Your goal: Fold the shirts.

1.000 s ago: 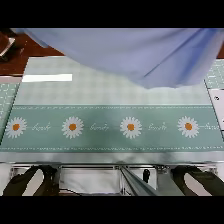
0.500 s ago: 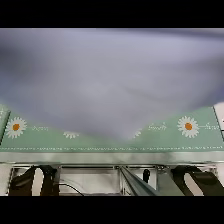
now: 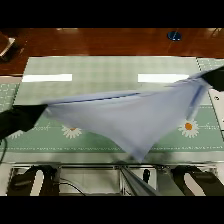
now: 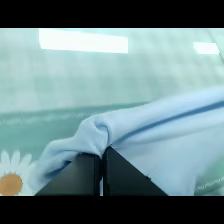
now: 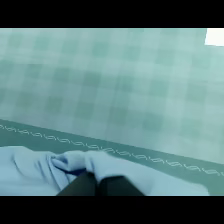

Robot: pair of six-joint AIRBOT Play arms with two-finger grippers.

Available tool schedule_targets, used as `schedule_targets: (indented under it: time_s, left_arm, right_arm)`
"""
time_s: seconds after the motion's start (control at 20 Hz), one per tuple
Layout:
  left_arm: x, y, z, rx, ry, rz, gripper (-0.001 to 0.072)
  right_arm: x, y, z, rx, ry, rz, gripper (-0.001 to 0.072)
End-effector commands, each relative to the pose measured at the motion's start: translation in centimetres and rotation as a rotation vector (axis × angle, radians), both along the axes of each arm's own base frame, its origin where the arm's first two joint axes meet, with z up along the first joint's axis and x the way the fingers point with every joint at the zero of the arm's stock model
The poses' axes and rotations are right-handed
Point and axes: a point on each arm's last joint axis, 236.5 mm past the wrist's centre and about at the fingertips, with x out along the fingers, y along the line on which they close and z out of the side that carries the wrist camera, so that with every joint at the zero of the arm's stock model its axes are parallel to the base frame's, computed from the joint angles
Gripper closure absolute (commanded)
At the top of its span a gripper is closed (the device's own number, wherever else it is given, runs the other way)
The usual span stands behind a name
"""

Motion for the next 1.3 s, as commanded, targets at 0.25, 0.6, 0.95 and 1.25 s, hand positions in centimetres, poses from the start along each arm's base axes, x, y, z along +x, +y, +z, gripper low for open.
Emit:
schedule_targets:
  time_s: [0.25, 0.6, 0.95, 1.25]
  left_arm:
    - [2.8, 0.6, -16.7, -0.066, 0.337, 0.11, 0.0689]
    - [2.2, -0.8, -21.4, -0.042, 0.616, -0.002, 0.0199]
    - [5.4, 9.8, -16.2, -0.138, 0.556, 0.322, 0.02]
    - [2.8, 0.3, -18.1, -0.505, 0.692, -0.004, 0.0201]
  right_arm:
    - [16.1, 3.3, -12.4, 0.224, 0.238, 0.025, 0.0692]
    - [15.1, 1.3, -16.6, 0.244, 0.416, 0.083, 0.0296]
    - [3.4, -11.6, -21.2, 0.231, 0.485, -0.344, 0.0296]
    - [-6.6, -4.5, -29.0, 0.448, 0.579, -0.394, 0.0298]
